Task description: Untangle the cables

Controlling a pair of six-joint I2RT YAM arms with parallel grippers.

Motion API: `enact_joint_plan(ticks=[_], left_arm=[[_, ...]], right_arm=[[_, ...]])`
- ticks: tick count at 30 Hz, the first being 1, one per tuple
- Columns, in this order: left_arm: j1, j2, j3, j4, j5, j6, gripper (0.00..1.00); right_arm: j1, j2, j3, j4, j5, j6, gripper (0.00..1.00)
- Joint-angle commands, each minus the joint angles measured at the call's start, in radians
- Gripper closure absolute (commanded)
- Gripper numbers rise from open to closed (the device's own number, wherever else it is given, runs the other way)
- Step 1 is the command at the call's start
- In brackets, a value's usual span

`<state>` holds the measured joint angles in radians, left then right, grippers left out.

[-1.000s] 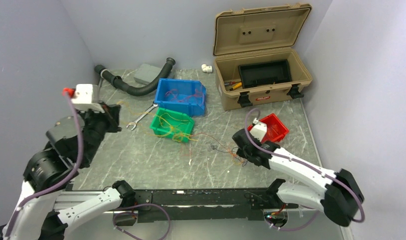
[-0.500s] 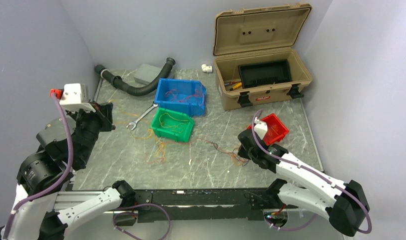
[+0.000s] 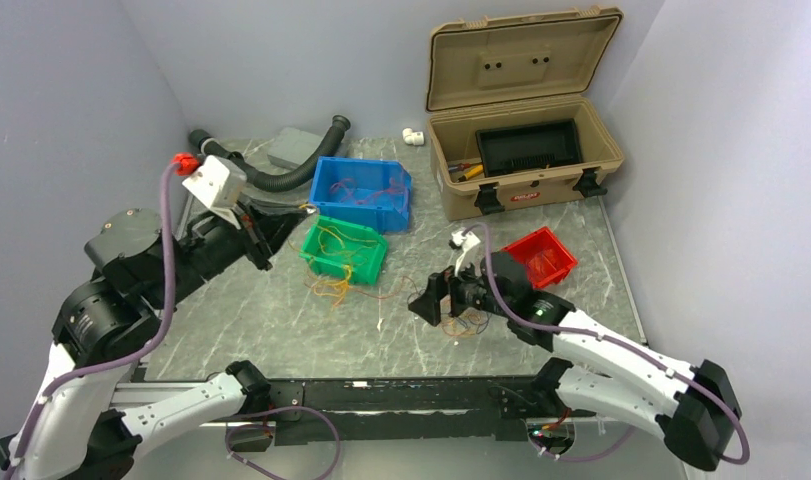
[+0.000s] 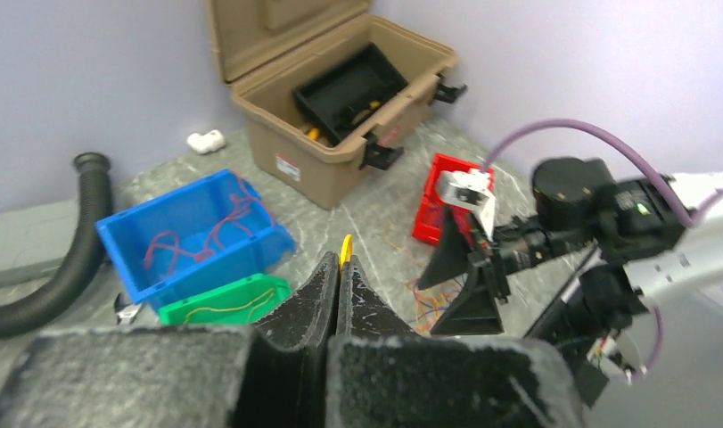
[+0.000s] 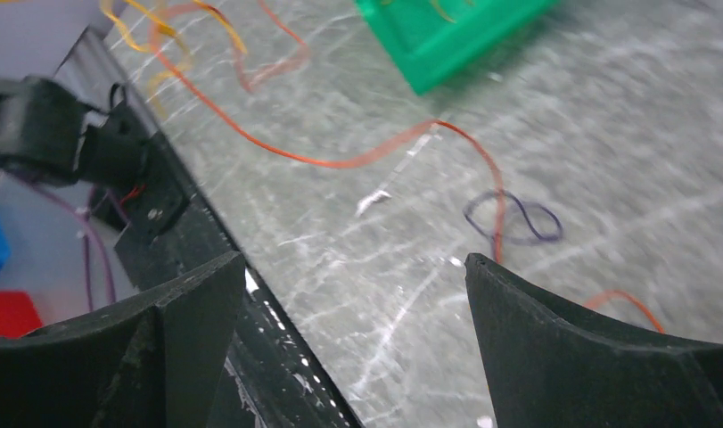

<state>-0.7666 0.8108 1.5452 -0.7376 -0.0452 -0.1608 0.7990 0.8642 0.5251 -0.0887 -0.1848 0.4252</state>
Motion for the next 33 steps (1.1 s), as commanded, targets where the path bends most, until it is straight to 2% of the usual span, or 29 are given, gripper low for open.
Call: enact_joint_plan(ticks=[1, 8, 12, 19, 21, 23, 25, 27, 28, 31, 33], left_arm=[[0.000, 0.018, 0.023, 0.058, 0.203, 0.047, 1.00], [0.000, 0.020, 0.029, 0.044, 0.199, 0.090, 1.00], [-0.001, 0.022, 0.040, 0.031, 0.190, 0.116, 1.00], [-0.001, 0.005, 0.058, 0.031, 0.064, 0.149, 1.00], [-0.002, 0.005, 0.069, 0.029, 0.014, 0.149, 1.00], [-0.001, 0.007, 0.078, 0.023, -0.056, 0.197, 1.00], [-0.001, 0.005, 0.086, 0.023, -0.113, 0.215, 1.00], [-0.002, 0.002, 0.091, 0.027, -0.177, 0.230, 1.00], [-0.002, -0.001, 0.093, 0.031, -0.224, 0.232, 1.00], [-0.001, -0.020, 0.076, 0.064, -0.404, 0.224, 1.00], [-0.001, -0.046, 0.040, 0.101, -0.476, 0.234, 1.00]], right_arm=[[0.061, 0.095, 0.107, 0.183, -0.136, -0.157, 0.06], [0.143, 0.287, 0.238, 0.252, -0.179, -0.216, 0.09], [0.178, 0.398, 0.276, 0.283, -0.160, -0.216, 0.25], [0.186, 0.420, 0.181, 0.351, -0.196, -0.166, 0.27], [0.186, 0.407, 0.148, 0.344, -0.218, -0.158, 0.31], [0.186, 0.393, 0.121, 0.318, -0.208, -0.161, 0.46], [0.186, 0.384, 0.101, 0.271, -0.153, -0.162, 0.69], [0.185, 0.368, 0.089, 0.220, -0.069, -0.145, 0.97], [0.185, 0.352, 0.082, 0.194, -0.016, -0.124, 1.00], [0.180, 0.259, 0.020, 0.187, 0.097, -0.074, 1.00], [0.174, 0.162, -0.031, 0.203, 0.171, -0.038, 1.00]])
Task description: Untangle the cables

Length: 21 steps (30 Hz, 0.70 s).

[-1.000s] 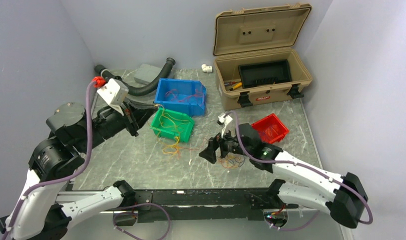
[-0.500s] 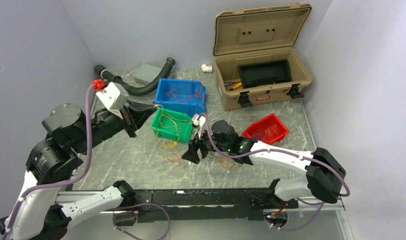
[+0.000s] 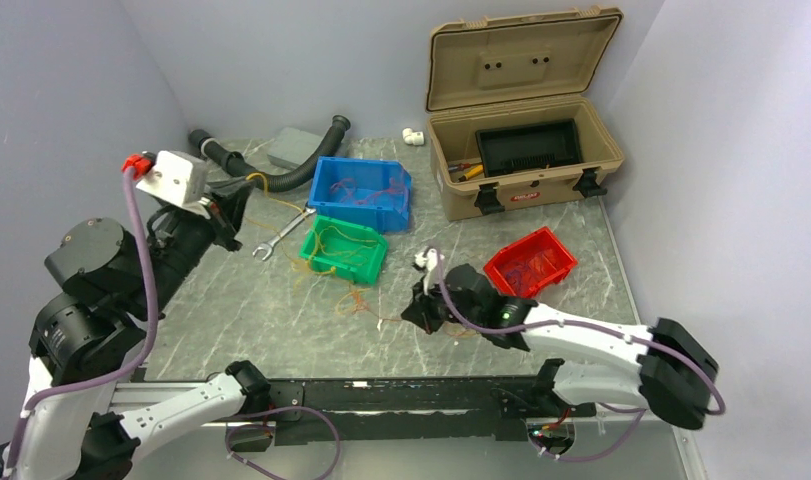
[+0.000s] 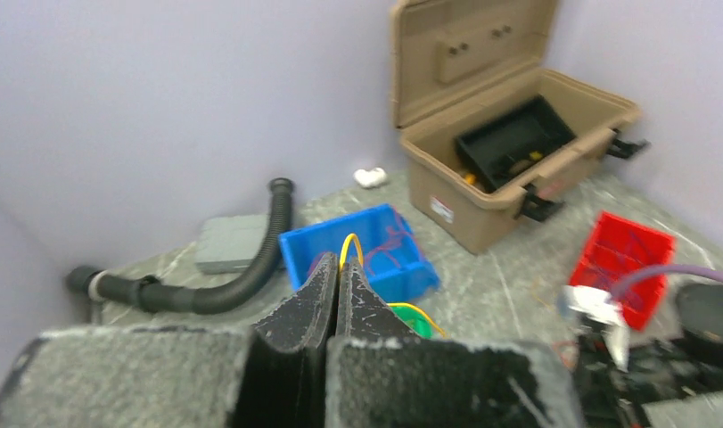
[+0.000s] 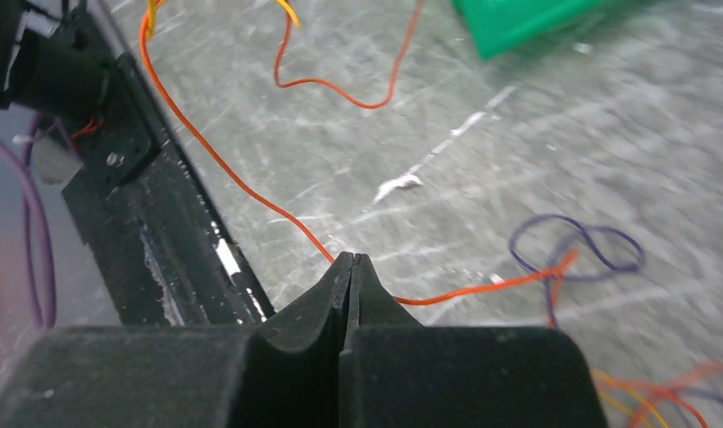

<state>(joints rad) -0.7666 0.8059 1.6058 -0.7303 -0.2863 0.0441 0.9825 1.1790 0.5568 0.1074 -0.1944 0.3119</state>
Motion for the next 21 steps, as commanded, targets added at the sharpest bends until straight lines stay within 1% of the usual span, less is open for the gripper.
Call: enact_joint_plan(ticks=[1, 4, 5, 7, 8, 10, 11, 12, 13, 14, 15, 16, 17, 18, 19, 21], left_arm=[[-0.001, -0.054, -0.039, 0.109, -0.266, 0.031, 1.00], [-0.001, -0.077, -0.071, 0.134, -0.411, 0.014, 1.00], [-0.001, -0.083, -0.080, 0.136, -0.439, 0.010, 1.00], [-0.001, -0.101, -0.100, 0.157, -0.445, 0.013, 1.00], [-0.001, -0.109, -0.109, 0.165, -0.475, 0.010, 1.00], [0.000, -0.121, -0.118, 0.166, -0.599, -0.020, 1.00], [-0.001, -0.131, -0.125, 0.170, -0.640, -0.025, 1.00], [-0.001, -0.148, -0.137, 0.181, -0.637, -0.018, 1.00], [-0.001, -0.169, -0.155, 0.197, -0.589, -0.012, 1.00], [-0.001, -0.192, -0.178, 0.217, -0.522, -0.011, 1.00], [-0.001, -0.213, -0.199, 0.236, -0.446, -0.012, 1.00], [-0.001, -0.225, -0.218, 0.252, -0.364, -0.011, 1.00], [-0.001, -0.228, -0.221, 0.256, -0.294, -0.010, 1.00], [-0.001, -0.222, -0.217, 0.247, -0.239, -0.010, 1.00], [-0.002, -0.209, -0.199, 0.225, -0.194, -0.014, 1.00], [-0.002, -0.182, -0.171, 0.198, -0.113, -0.016, 1.00]], right_arm=[[-0.013, -0.193, -0.081, -0.002, 0.235, 0.094, 1.00], [-0.030, -0.277, -0.105, -0.075, 0.399, 0.155, 1.00], [-0.036, -0.297, -0.106, -0.098, 0.430, 0.163, 1.00], [-0.037, -0.328, -0.102, -0.148, 0.494, 0.182, 1.00], [-0.037, -0.344, -0.097, -0.178, 0.555, 0.205, 1.00], [-0.037, -0.383, -0.089, -0.258, 0.726, 0.294, 1.00], [-0.039, -0.404, -0.087, -0.292, 0.803, 0.339, 1.00], [-0.041, -0.427, -0.091, -0.283, 0.820, 0.334, 1.00], [-0.041, -0.448, -0.103, -0.224, 0.744, 0.285, 0.96], [-0.042, -0.466, -0.119, -0.153, 0.639, 0.195, 0.79], [-0.043, -0.472, -0.133, -0.069, 0.532, 0.141, 0.58], [-0.043, -0.465, -0.140, -0.002, 0.422, 0.101, 0.39], [-0.041, -0.430, -0.136, 0.050, 0.345, 0.066, 0.25], [-0.040, -0.393, -0.119, 0.061, 0.293, 0.048, 0.17], [-0.040, -0.349, -0.087, 0.048, 0.279, 0.038, 0.10], [-0.039, -0.247, -0.007, 0.002, 0.264, 0.006, 0.05]])
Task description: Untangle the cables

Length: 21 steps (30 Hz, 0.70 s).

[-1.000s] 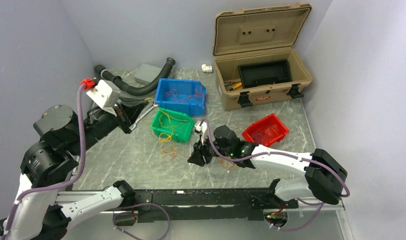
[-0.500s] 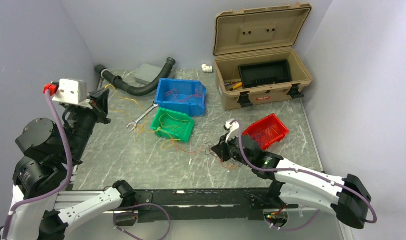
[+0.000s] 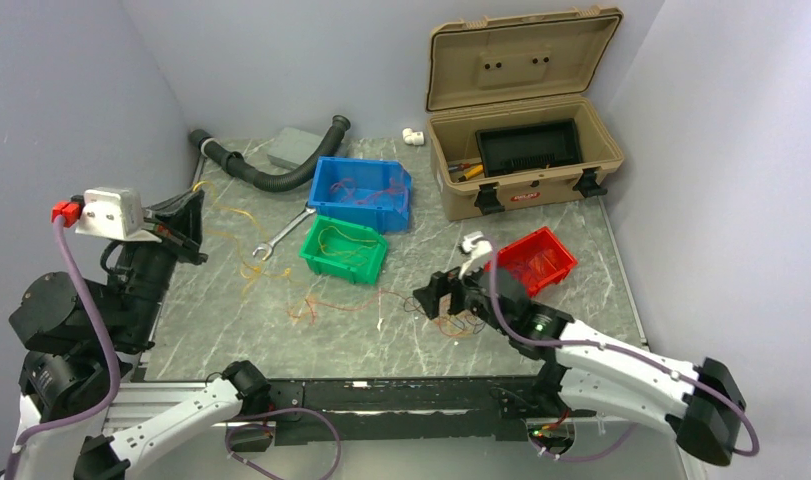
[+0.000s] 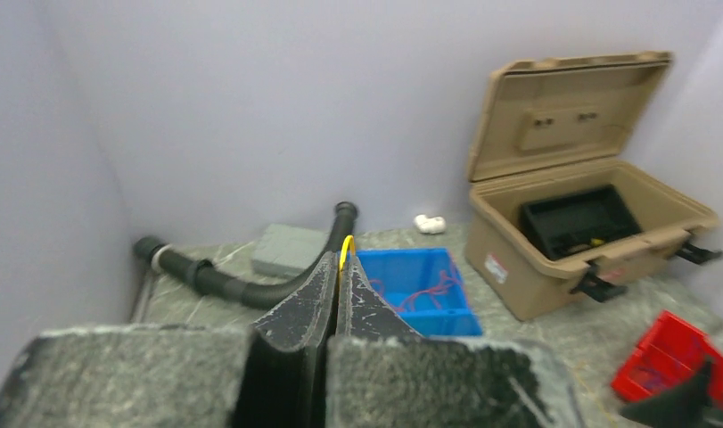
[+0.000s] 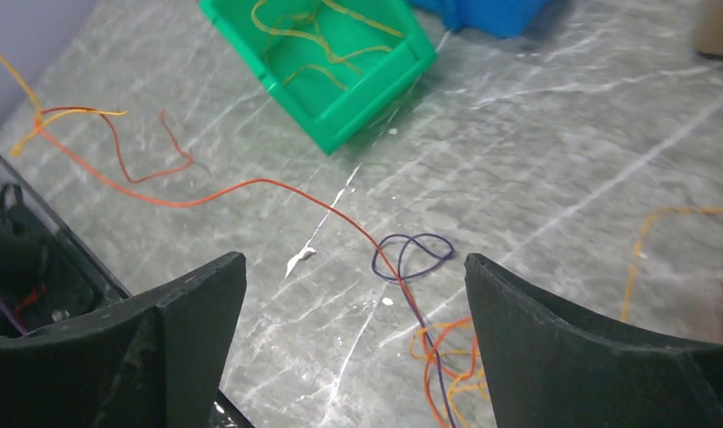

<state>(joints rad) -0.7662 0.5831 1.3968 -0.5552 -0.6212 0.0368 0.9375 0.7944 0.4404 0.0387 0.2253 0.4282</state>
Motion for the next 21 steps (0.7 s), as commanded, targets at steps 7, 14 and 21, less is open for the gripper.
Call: enact_joint_plan(ticks=[7, 14, 21], left_arm=[[-0.001, 0.095, 0.076, 0.006, 0.454, -0.008, 1.00], [-0.002, 0.136, 0.118, 0.009, 0.479, -0.021, 1.00], [-0.001, 0.131, 0.114, 0.025, 0.412, -0.017, 1.00]], right_arm=[[0.024, 0.304, 0.247, 0.192, -0.413, -0.260, 0.02], [0.060, 0.544, 0.466, 0.100, -0.588, -0.352, 0.03], [0.083, 0.688, 0.445, 0.224, -0.622, -0.318, 0.07]])
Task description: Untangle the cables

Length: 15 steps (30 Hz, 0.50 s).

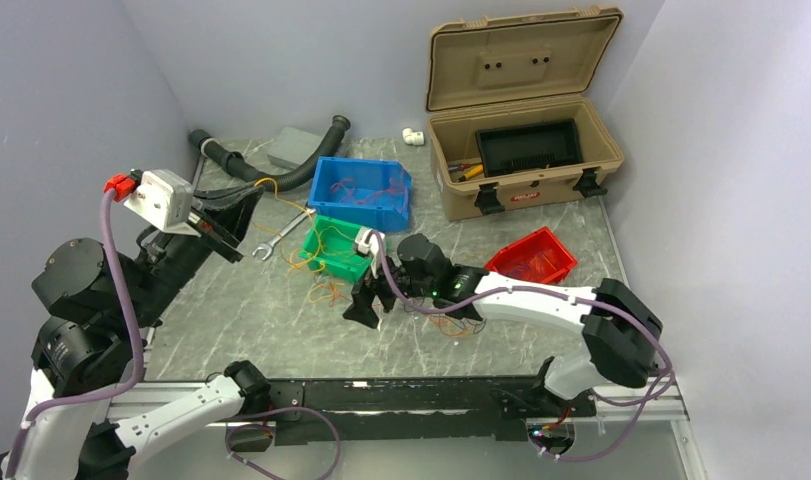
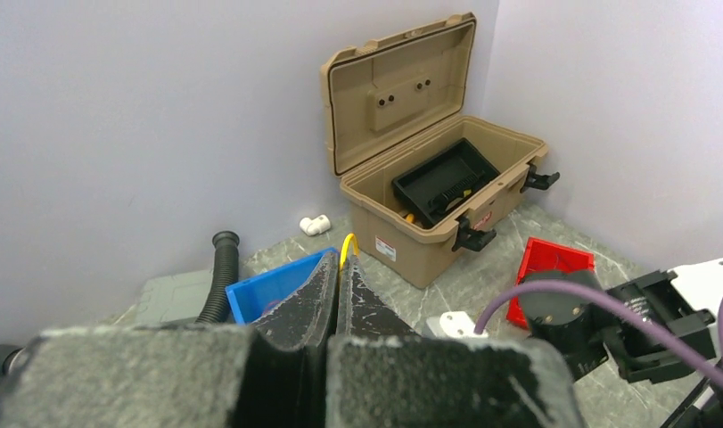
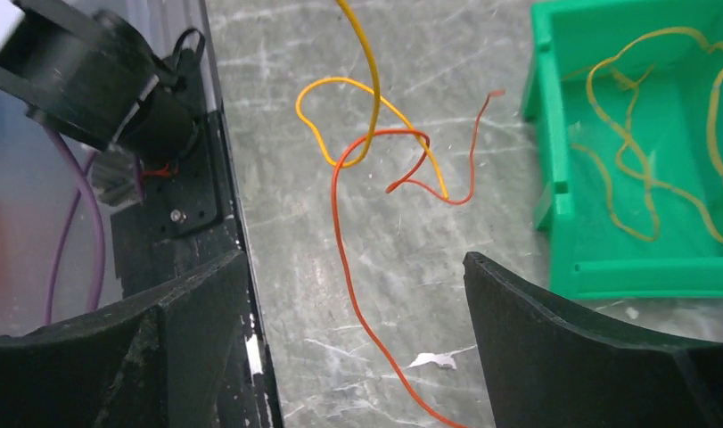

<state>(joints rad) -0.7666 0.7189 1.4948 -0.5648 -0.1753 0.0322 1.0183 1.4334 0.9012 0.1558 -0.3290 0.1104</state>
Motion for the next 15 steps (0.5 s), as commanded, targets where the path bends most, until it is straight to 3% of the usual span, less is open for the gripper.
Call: enact_joint_plan(ticks=[1, 2, 3, 6, 7, 12, 15], left_arm=[[-0.001, -0.006, 0.012, 0.034, -0.060, -0.015, 1.00], [-0.001, -0.006, 0.011, 0.033, -0.084, -0.016, 1.00], [-0.001, -0.007, 0.010, 0.031, -0.107, -0.018, 1.00], [0.000, -0.011, 0.006, 0.033, -0.171, -0.013, 1.00], [-0.002, -0.014, 0.007, 0.033, -0.209, -0.012, 1.00], [0.000, -0.030, -0.022, 0.048, -0.669, -0.002, 1.00], [-0.001, -0.063, -0.074, 0.128, -0.846, 0.080, 1.00]], right_arm=[[0.002, 0.066, -0.020, 0.119, -0.071, 0.010, 0.10], [0.002, 0.084, -0.021, 0.126, -0.072, 0.022, 0.14], [0.002, 0.096, -0.023, 0.129, -0.066, 0.039, 0.29], [0.002, 0.088, -0.067, 0.157, 0.002, 0.093, 0.93], [0.001, 0.063, -0.094, 0.169, 0.052, 0.117, 1.00], [-0.058, -0.163, -0.320, 0.236, 0.303, 0.287, 1.00], [-0.145, -0.276, -0.389, 0.065, 0.494, 0.421, 1.00]])
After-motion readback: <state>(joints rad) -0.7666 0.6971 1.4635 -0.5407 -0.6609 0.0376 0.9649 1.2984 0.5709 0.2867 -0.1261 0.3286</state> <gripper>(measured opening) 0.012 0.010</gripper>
